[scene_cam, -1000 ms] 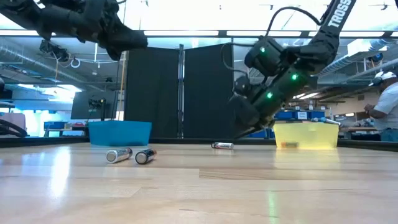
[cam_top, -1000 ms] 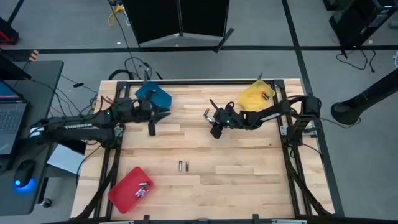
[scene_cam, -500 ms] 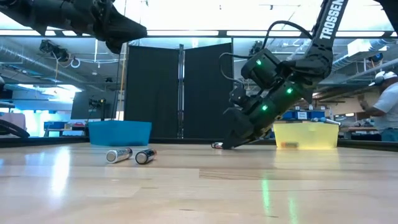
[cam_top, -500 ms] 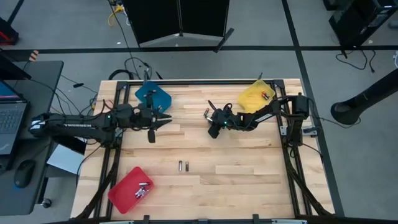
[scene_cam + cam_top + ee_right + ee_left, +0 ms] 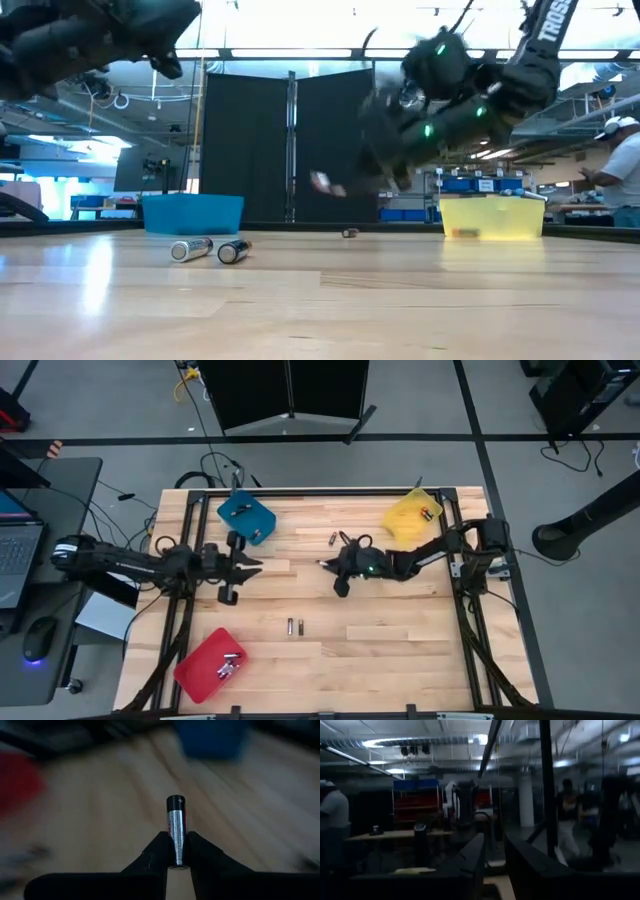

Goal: Sort batteries
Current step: Put the top black silver battery into the red bin

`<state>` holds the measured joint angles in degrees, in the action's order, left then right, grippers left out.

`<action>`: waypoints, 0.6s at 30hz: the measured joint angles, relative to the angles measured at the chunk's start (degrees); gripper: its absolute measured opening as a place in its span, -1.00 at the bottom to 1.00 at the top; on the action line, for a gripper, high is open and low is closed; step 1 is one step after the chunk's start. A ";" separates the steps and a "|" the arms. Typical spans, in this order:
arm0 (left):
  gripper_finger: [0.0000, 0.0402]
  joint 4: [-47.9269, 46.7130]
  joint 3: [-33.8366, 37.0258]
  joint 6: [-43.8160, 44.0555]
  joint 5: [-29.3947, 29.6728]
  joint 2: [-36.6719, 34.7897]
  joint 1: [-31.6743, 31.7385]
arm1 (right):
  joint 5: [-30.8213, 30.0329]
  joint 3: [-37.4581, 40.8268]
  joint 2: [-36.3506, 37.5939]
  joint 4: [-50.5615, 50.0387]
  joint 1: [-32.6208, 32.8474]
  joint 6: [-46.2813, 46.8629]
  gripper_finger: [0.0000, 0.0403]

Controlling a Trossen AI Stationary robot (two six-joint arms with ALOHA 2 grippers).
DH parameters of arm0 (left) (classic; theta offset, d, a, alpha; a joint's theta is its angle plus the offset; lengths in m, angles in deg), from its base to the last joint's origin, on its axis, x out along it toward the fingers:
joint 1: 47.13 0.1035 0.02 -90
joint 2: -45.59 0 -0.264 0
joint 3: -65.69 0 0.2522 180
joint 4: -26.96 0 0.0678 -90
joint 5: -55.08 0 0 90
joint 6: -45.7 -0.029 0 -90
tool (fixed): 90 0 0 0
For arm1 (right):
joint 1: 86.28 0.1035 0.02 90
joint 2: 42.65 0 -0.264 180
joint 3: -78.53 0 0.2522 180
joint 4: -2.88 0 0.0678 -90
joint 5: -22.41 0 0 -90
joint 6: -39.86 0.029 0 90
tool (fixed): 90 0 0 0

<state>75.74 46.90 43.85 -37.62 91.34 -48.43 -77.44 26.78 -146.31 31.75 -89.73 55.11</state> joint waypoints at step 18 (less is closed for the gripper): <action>-0.35 1.84 -7.77 4.79 -1.95 12.66 -0.02 | 3.41 -0.93 -0.11 35.30 10.68 -12.84 -0.70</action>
<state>77.58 39.12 48.64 -39.57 104.00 -48.45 -74.03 25.85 -146.42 67.05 -79.05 42.27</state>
